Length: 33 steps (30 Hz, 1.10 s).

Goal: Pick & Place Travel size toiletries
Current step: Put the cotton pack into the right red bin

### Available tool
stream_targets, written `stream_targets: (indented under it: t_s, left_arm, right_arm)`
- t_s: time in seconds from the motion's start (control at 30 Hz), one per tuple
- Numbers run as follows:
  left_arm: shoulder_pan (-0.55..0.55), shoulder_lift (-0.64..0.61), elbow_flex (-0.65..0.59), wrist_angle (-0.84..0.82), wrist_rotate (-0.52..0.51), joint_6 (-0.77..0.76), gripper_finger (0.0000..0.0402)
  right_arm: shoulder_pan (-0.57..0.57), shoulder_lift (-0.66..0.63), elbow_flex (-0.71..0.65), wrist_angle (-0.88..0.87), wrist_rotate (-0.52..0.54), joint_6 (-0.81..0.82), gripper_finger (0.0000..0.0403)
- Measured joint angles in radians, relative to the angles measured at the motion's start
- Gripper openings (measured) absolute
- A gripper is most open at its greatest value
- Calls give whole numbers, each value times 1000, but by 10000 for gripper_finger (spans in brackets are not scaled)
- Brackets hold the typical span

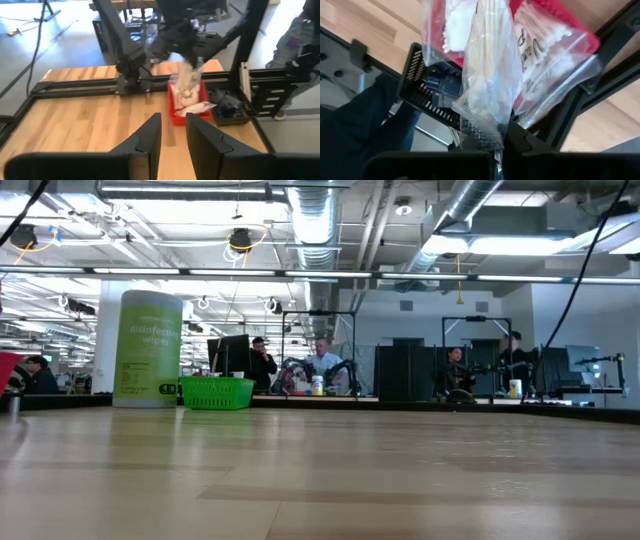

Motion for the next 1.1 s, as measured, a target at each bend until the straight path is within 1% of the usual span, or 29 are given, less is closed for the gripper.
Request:
stream_targets:
  t_s: [0.23, 0.43, 0.53, 0.63, 0.8, 1.1]
  left_arm:
    - [-3, 0, 0, -12, -41, 4, 80]
    - [-16, 0, 0, -14, -53, 29, 76]
    - [-22, 0, 0, -15, -79, 27, 76]
    - [-31, 0, 0, -14, -103, 25, 76]
    - [-58, 0, 0, -15, -118, 22, 76]
    - [-92, 0, 0, -9, -173, 22, 76]
  right_arm:
    - [-2, 58, -42, 106, -40, 18, 0]
    - [-35, 96, -48, 105, -46, 3, 0]
    - [-65, 118, -49, 118, -49, -4, 0]
    - [-89, 150, -49, 150, -90, -22, 0]
    - [-98, 208, -49, 150, -142, -48, 0]
    - [-157, 279, -49, 142, -152, -151, 0]
